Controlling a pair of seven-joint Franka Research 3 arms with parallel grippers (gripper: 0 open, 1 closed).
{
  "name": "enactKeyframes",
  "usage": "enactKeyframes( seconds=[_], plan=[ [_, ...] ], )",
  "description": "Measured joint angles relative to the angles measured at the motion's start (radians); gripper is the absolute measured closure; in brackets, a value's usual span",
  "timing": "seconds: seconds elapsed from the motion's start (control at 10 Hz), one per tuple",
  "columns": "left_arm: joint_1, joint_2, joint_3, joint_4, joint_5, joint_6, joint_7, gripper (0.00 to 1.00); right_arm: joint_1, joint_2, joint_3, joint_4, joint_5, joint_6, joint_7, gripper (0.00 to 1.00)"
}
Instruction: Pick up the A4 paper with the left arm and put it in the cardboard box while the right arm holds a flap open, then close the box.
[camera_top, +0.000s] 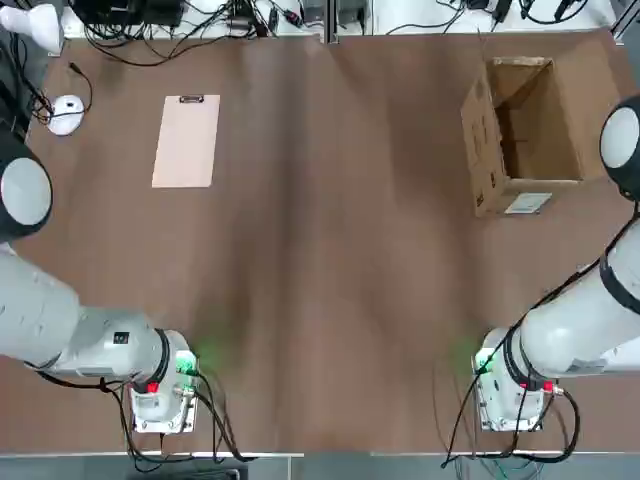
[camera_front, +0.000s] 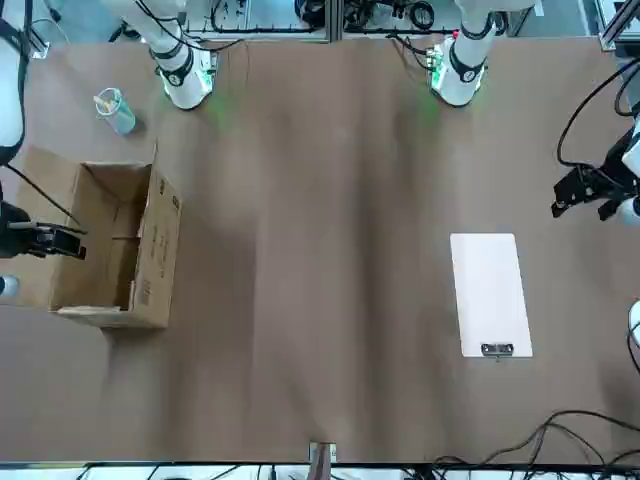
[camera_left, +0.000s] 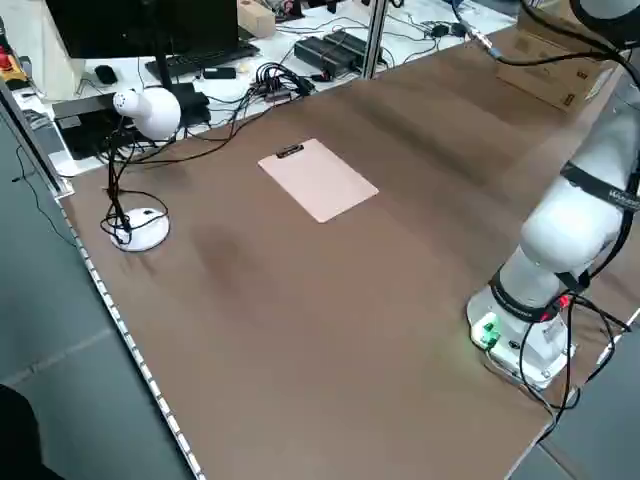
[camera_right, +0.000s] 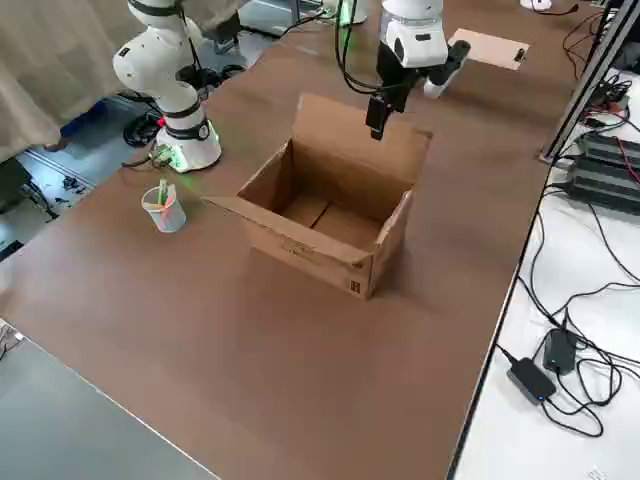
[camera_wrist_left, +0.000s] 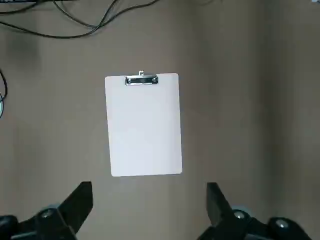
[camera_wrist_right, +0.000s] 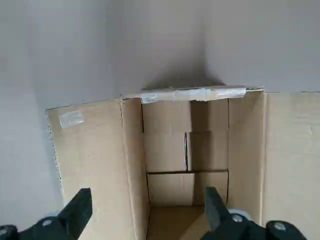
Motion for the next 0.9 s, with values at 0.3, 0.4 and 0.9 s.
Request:
enactKeyframes(
  seconds=[0.3, 0.4, 0.9],
  plan=[
    [0.000, 0.001, 0.004, 0.000, 0.000, -0.001, 0.000, 0.00, 0.000, 0.000, 0.000, 0.000, 0.000, 0.000, 0.000, 0.00],
    [0.001, 0.001, 0.005, 0.001, 0.000, 0.000, -0.001, 0.00, -0.001, 0.000, -0.001, 0.000, -0.001, 0.000, 0.000, 0.00],
    [0.092, 0.074, 0.016, -0.003, 0.000, -0.002, -0.022, 0.00, -0.080, 0.000, -0.011, 0.004, -0.006, 0.021, 0.370, 0.00]
  ],
)
